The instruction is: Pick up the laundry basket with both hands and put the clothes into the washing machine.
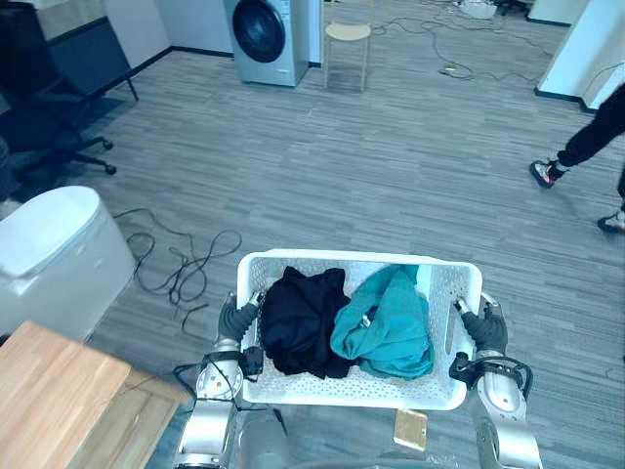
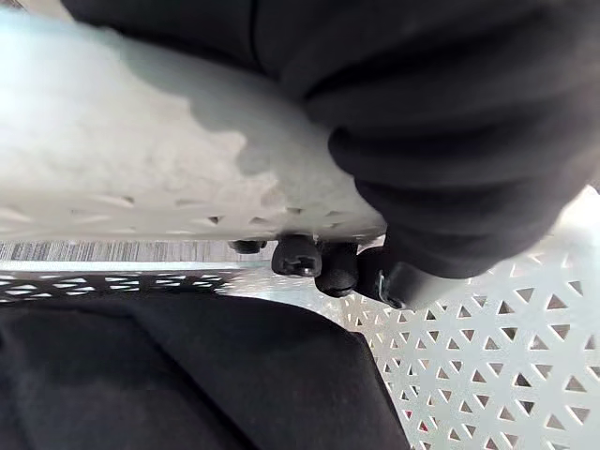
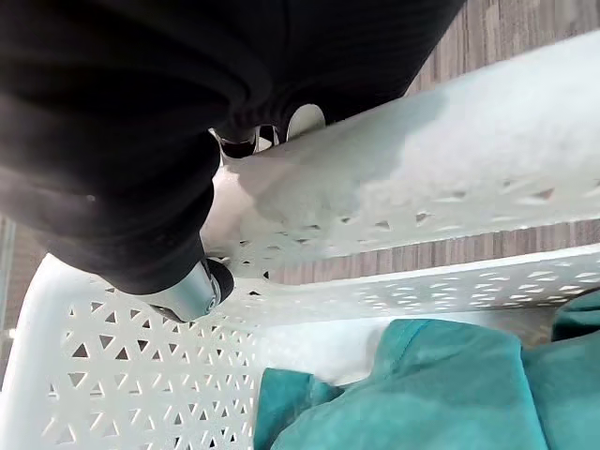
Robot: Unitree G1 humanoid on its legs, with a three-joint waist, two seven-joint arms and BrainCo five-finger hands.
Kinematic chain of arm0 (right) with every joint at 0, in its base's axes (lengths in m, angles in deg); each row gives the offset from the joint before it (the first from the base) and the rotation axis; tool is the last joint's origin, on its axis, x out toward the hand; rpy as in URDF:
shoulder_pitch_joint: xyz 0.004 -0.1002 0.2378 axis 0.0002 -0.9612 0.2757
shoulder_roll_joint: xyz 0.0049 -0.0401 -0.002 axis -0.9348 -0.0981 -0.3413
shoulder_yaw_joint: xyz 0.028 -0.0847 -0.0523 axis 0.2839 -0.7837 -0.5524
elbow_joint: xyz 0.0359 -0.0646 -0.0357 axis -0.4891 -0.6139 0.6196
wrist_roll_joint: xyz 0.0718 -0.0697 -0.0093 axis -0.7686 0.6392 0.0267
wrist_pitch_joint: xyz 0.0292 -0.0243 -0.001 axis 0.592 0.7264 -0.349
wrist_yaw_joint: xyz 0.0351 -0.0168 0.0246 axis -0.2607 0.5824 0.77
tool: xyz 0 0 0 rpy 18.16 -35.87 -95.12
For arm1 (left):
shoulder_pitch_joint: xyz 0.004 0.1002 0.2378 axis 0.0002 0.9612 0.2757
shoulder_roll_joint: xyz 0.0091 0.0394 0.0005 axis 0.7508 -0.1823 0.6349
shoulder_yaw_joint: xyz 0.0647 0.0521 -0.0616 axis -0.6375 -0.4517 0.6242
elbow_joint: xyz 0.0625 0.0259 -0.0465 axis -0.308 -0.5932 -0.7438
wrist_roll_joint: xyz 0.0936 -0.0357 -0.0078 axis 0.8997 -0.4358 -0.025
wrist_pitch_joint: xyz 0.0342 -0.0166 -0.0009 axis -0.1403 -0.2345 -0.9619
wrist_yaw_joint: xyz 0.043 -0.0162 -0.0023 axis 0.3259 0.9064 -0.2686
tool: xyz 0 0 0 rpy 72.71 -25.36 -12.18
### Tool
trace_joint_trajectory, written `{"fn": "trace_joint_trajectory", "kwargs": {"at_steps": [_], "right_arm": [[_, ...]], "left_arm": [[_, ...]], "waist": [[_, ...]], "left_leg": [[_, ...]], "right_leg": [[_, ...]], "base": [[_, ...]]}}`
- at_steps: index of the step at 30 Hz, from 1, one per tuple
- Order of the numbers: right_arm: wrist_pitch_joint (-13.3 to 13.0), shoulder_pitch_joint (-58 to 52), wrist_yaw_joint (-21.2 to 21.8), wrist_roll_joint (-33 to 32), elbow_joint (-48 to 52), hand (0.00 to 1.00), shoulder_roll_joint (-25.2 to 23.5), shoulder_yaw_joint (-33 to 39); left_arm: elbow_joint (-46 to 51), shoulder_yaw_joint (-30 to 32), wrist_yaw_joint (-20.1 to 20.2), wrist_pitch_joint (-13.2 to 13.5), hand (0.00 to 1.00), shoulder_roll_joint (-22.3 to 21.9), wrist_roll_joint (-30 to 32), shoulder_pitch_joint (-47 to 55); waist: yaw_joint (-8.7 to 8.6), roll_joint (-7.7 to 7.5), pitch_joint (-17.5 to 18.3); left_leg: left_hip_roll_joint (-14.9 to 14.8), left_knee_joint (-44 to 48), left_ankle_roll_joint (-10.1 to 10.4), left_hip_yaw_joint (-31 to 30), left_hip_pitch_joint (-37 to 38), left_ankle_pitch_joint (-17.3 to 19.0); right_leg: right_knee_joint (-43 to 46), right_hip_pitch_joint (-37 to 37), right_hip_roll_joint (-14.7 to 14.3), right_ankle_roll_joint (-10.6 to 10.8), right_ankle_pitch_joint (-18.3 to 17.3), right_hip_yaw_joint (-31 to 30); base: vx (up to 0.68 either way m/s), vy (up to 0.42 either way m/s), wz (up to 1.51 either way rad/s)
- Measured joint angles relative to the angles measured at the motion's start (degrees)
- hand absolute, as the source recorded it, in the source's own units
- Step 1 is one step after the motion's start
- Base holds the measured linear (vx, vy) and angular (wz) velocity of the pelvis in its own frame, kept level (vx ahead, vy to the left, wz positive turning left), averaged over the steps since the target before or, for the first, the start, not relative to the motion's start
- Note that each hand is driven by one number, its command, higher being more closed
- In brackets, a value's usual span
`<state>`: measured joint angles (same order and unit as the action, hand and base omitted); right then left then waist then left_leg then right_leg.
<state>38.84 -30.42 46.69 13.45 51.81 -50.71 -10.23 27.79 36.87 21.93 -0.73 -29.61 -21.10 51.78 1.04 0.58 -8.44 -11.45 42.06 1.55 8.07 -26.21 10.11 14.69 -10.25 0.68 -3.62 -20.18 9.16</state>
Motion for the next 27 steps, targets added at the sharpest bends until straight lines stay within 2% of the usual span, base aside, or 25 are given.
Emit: {"fn": "trace_joint_trajectory", "kwargs": {"at_steps": [2, 3, 4, 5, 6, 7, 8, 9, 10, 11, 13, 14, 15, 16, 17, 18, 19, 20, 21, 22, 23, 24, 25, 26, 27], "right_arm": [[-0.05, 3.17, 0.04, 0.0, -2.43, 1.0, 1.13, -0.25], [-0.14, 4.56, -0.01, -0.01, -4.77, 1.0, 1.12, -0.24], [-0.17, 4.57, 0.11, 0.03, -6.45, 1.0, 0.36, -0.17], [-0.22, 4.65, 0.17, 0.1, -6.56, 1.0, 0.09, -0.14], [-0.4, 4.77, 0.49, 0.65, -6.64, 1.0, -0.32, 0.58], [-0.39, 5.19, 1.22, 1.02, -7.75, 1.0, -0.87, 1.16], [-0.22, 5.66, 1.26, 1.19, -8.56, 1.0, -1.03, 1.11], [0.26, 5.94, 1.3, 1.93, -9.4, 1.0, -1.66, 1.02], [0.18, 5.56, 1.23, 2.38, -9.16, 1.0, -2.07, 0.92], [0.05, 4.27, 1.24, 2.38, -7.97, 1.0, -2.01, 0.7], [-0.82, 2.35, 1.14, 2.38, -5.22, 1.0, -2.04, 0.67], [-1.17, 2.22, 1.02, 2.38, -3.12, 1.0, -2.29, 0.85], [-2.13, 2.23, 0.98, 2.38, -2.37, 1.0, -1.93, 1.31], [-2.42, 2.25, 0.91, 2.37, -2.36, 1.0, -1.81, 1.52], [-2.57, 2.47, 0.56, 2.34, -2.41, 1.0, -1.96, 1.52], [-2.69, 2.65, 0.09, 2.36, -2.96, 1.0, -1.93, 1.38], [-2.36, 2.37, -0.05, 2.37, -4.06, 1.0, -1.74, 1.09], [-2.03, 2.55, -0.04, 2.38, -4.48, 1.0, -1.69, 0.98], [-1.92, 2.63, -0.03, 2.41, -4.52, 1.0, -1.58, 0.97], [-1.9, 2.55, -0.01, 2.36, -4.5, 1.0, -1.47, 0.95], [-1.85, 2.54, -0.04, 2.28, -4.45, 1.0, -0.82, 0.9], [-1.79, 2.43, -0.11, 2.21, -4.07, 1.0, -0.65, 0.47], [-1.86, 2.48, -0.17, 2.19, -3.65, 1.0, -0.4, 0.28], [-2.04, 2.88, -0.35, 2.17, -3.19, 1.0, -0.26, 0.22], [-2.07, 3.04, -0.37, 2.18, -3.19, 1.0, -0.28, 0.16]], "left_arm": [[0.67, 0.42, -0.2, 0.02, 1.0, -0.89, -0.03, 0.01], [1.48, 0.21, -0.34, -0.05, 1.0, -0.62, 0.0, 0.33], [1.53, 0.39, -0.78, -0.23, 1.0, -0.43, 0.2, 0.73], [1.54, 0.41, -1.11, -0.26, 1.0, -0.34, 0.26, 0.72], [1.54, 0.15, -1.24, -0.3, 1.0, 0.11, 0.3, 0.74], [1.54, -0.28, -1.25, -0.45, 1.0, 0.62, 0.36, 0.61], [1.56, -0.32, -1.28, -0.62, 1.0, 0.67, 0.46, 0.61], [1.59, -0.13, -1.64, -1.44, 1.0, 0.69, 0.73, 0.72], [1.61, -0.13, -1.83, -1.8, 1.0, 0.96, 0.86, 0.81], [1.95, -0.24, -1.69, -1.86, 1.0, 1.03, 1.14, 0.8], [3.23, -0.64, -1.41, -1.78, 1.0, 1.18, 1.29, 0.72], [5.1, -0.96, -1.41, -1.73, 1.0, 1.45, 1.27, 0.66], [5.71, -1.26, -1.36, -1.37, 1.0, 1.71, 1.17, 0.03], [5.74, -1.31, -1.33, -1.33, 1.0, 1.94, 1.1, -0.56], [5.81, -1.27, -1.29, -1.3, 1.0, 2.41, 1.1, -1.36], [5.35, -1.29, -1.39, -1.3, 1.0, 2.64, 1.1, -1.74], [3.74, -1.27, -1.39, -1.3, 1.0, 2.22, 1.22, -1.74], [2.96, -1.15, -1.45, -1.36, 1.0, 1.7, 1.27, -1.71], [2.48, -0.78, -1.41, -1.36, 1.0, 1.44, 1.26, -1.73], [2.48, -0.73, -1.42, -1.36, 1.0, 1.16, 1.27, -1.74], [2.47, -0.57, -1.39, -1.38, 1.0, 0.28, 1.27, -1.68], [2.44, -0.08, -1.22, -1.41, 1.0, -0.23, 1.25, -1.42], [2.39, -0.11, -1.23, -1.37, 1.0, -0.36, 1.0, -1.28], [2.38, -0.09, -1.28, -1.25, 1.0, -0.37, -0.18, -1.03], [2.37, 0.08, -1.32, -1.09, 1.0, -0.32, -0.5, -0.65]], "waist": [[1.16, -0.41, -0.12], [2.46, -1.5, 0.53], [2.85, -3.85, 2.04], [2.64, -4.41, 2.11], [1.58, -5.66, 2.05], [0.64, -6.63, 2.05], [0.29, -6.78, 2.04], [0.07, -6.03, 1.51], [-0.03, -4.6, 0.77], [-0.3, -3.58, 0.59], [-0.93, -2.41, 0.98], [-2.31, -2.27, 0.84], [-3.18, -2.15, 0.87], [-3.29, -2.31, 1.03], [-3.57, -3.1, 1.35], [-3.61, -3.56, 1.49], [-3.63, -3.24, 2.9], [-3.49, -1.77, 3.16], [-3.5, -0.65, 3.14], [-3.58, -0.19, 3.01], [-3.68, 1.43, 2.06], [-3.32, 2.17, 1.74], [-3.1, 2.5, 1.92], [-2.47, 3.23, 1.87], [-1.78, 3.15, 1.77]], "left_leg": [[2.28, -16.47, 3.94, -0.2, -0.23, -3.03], [4.51, -17.82, 2.47, 0.18, 0.06, -8.99], [7.21, -13.62, -1.29, 0.28, -0.43, -7.47], [8.25, -11.33, -2.9, 0.38, -0.54, -5.51], [9.8, -7.87, -5.13, 1.4, 0.72, -1.71], [11.84, -6.52, -7.18, 2.48, 3.36, 1.71], [12.42, -6.85, -7.36, 2.74, 5.5, 3.45], [12.74, -8.23, -7.52, 2.7, 11.11, 6.08], [12.32, -11.93, -7.15, 2.16, 18.34, 7.52], [11.73, -15.64, -6.86, 1.79, 23.47, 7.83], [10.61, -20.91, -6.54, 1.08, 29.07, 8.06], [10.04, -23.37, -5.47, -0.05, 32.48, 8.68], [9.3, -25.51, -4.64, -0.39, 34.66, 9.15], [8.98, -26.48, -4.18, -0.29, 35.74, 9.32], [8.56, -28.78, -2.27, -0.1, 38.43, 10.39], [8.11, -30.42, -0.05, -0.26, 41.92, 11.74], [6.13, -29.57, 0.82, -0.9, 43.92, 12.18], [4.81, -27.83, 1.15, -1.16, 43.87, 12.0], [2.93, -21.47, 3.98, -1.46, 42.05, 10.03], [2.14, -16.78, 4.45, -1.56, 40.35, 8.39], [-0.52, -3.98, 3.58, -1.57, 36.07, 2.17], [-3.69, 9.4, 1.85, -1.68, 30.59, -11.72], [-5.61, 16.22, 1.36, -1.86, 27.67, -16.54], [-8.79, 29.26, -0.76, -1.66, 22.31, -14.8], [-9.9, 35.68, -4.1, -1.3, 18.76, -12.29]], "right_leg": [[-1.47, -2.34, 1.33, 1.96, -1.96, 0.0], [-1.91, -4.81, 3.45, 3.13, -3.71, -1.2], [2.92, -4.02, 6.11, 3.51, -4.09, -2.43], [8.68, -2.21, 7.65, 3.78, -3.82, -2.59], [23.67, 2.67, 11.37, 8.23, 0.02, -3.23], [37.26, 7.63, 14.7, 9.94, 9.39, -3.54], [43.34, 10.08, 16.02, 9.79, 12.47, -3.63], [52.44, 14.12, 16.22, 8.04, 12.08, -3.6], [56.59, 16.83, 14.71, 5.76, 10.43, -2.7], [57.0, 19.28, 12.9, 4.49, 9.03, -1.25], [53.55, 24.59, 10.43, 4.45, 6.45, 1.71], [47.37, 28.84, 9.67, 4.54, 5.41, 3.61], [36.38, 32.19, 9.34, 4.8, 5.58, 5.28], [27.78, 32.88, 9.25, 5.34, 6.46, 6.42], [10.1, 32.45, 8.56, 5.56, 11.04, 8.43], [4.69, 32.81, 7.88, 4.5, 18.26, 7.97], [6.31, 31.84, 6.24, 1.15, 24.53, 7.4], [8.26, 31.79, 5.38, 0.81, 22.86, 7.77], [11.74, 31.54, 4.86, 0.3, 19.56, 8.67], [13.03, 31.05, 4.68, 0.05, 18.01, 9.12], [13.35, 27.65, 3.22, -0.84, 15.5, 10.12], [11.69, 23.12, 1.7, -0.78, 12.86, 10.23], [10.7, 20.93, 0.79, -0.79, 11.82, 9.95], [8.45, 16.37, -1.22, -1.06, 10.89, 9.11], [6.36, 12.82, -2.07, -1.12, 10.75, 7.85]], "base": [[0.45, 0.149, -0.65], [0.64, 0.225, -0.6], [0.82, 0.291, -0.41], [0.94, 0.287, 0.09], [0.94, 0.3, 0.42], [0.81, 0.238, 0.35], [0.78, 0.199, 0.06], [0.76, 0.148, -0.28], [0.73, 0.129, -0.31], [0.66, 0.099, -0.18], [0.55, 0.045, 0.12], [0.63, -0.011, 0.37], [0.65, -0.036, 0.38], [0.67, -0.089, 0.35], [0.68, -0.133, 0.24], [1.01, -0.237, 0.24], [0.73, -0.184, 0.05], [0.89, -0.216, 0.04], [0.58, -0.142, -0.01], [0.85, -0.219, 0.05], [0.69, -0.185, -0.01], [0.67, -0.154, -0.08], [0.65, -0.103, -0.31], [0.5, -0.048, -0.49], [0.75, -0.024, -0.63]]}}
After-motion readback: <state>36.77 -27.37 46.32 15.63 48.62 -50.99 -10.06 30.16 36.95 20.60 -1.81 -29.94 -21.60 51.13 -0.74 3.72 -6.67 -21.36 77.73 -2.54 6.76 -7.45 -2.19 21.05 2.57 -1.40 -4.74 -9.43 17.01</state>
